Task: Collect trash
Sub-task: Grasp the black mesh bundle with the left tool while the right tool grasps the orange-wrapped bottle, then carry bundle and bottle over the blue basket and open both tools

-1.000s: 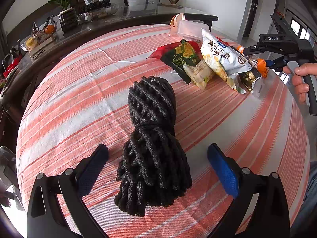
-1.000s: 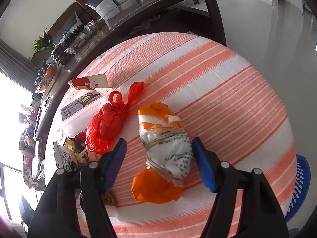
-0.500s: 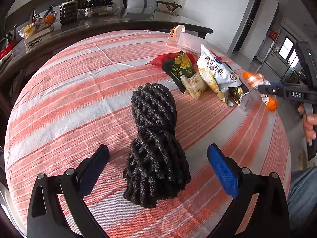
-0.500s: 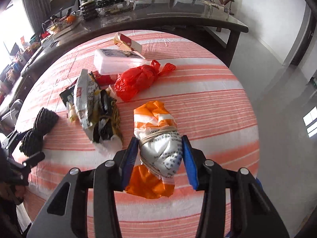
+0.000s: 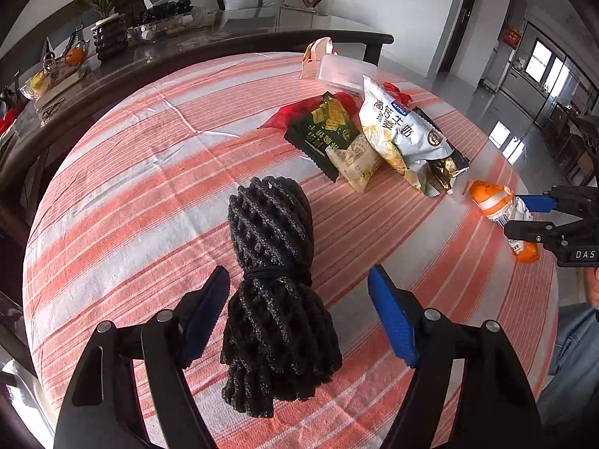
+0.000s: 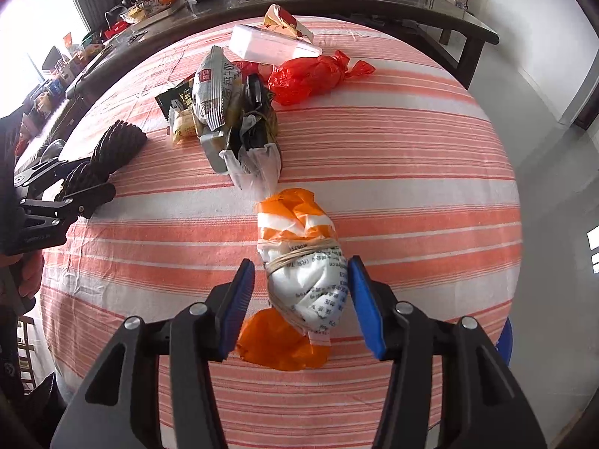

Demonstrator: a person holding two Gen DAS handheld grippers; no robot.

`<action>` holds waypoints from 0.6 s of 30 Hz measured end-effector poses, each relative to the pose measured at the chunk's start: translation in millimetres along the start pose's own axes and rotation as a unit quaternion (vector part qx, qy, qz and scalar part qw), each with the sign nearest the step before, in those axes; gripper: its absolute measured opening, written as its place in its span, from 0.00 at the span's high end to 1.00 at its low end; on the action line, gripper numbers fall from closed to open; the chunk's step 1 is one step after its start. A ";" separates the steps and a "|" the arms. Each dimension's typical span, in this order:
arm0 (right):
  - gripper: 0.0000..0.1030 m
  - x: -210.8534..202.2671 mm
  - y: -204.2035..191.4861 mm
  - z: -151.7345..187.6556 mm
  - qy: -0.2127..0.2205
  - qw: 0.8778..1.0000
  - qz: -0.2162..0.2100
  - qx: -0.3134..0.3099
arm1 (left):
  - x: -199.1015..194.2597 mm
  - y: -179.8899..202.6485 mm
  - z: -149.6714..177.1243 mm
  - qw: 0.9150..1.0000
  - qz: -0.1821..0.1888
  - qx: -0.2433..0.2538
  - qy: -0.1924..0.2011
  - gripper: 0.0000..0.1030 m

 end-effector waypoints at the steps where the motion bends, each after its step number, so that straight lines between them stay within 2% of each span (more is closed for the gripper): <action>1: 0.44 0.0 0.5 1.5 -0.001 1.000 -0.003 0.002 | 1.5 -0.9 0.3 1.000 -0.001 -0.002 -0.003 0.39; 3: 0.44 1.2 2.6 2.7 -0.004 1.000 -0.011 0.010 | 3.9 -5.1 2.1 1.000 -0.008 -0.006 -0.007 0.54; 4: 0.48 0.6 4.2 4.2 -0.005 1.000 -0.015 0.013 | 2.2 -7.4 2.8 1.000 -0.014 -0.006 -0.003 0.58; 5: 0.57 -0.5 5.6 4.1 -0.001 1.000 -0.014 0.014 | 0.8 -7.6 3.5 1.000 -0.009 -0.009 -0.003 0.59; 6: 0.57 -2.5 6.5 4.3 0.002 1.000 -0.015 0.015 | -1.7 -7.3 4.4 1.000 -0.003 -0.015 0.000 0.61; 11: 0.57 -16.9 4.3 3.1 0.026 0.999 -0.020 0.026 | -17.9 2.5 10.2 0.999 0.020 -0.025 0.017 0.63; 18: 0.57 -38.7 -5.2 3.7 0.055 0.997 -0.039 0.036 | -43.9 42.6 10.9 0.997 0.060 -0.009 0.039 0.63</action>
Point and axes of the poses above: each gripper's, at about its wrist camera, not at the fingertips, and x roughly the way its jaws point, y to its right, z to its underside, the point moved 9 cm from there along x, roughly the way its jaws point, and after that the axes turned 7 degrees about z, right-handed, at the moved point
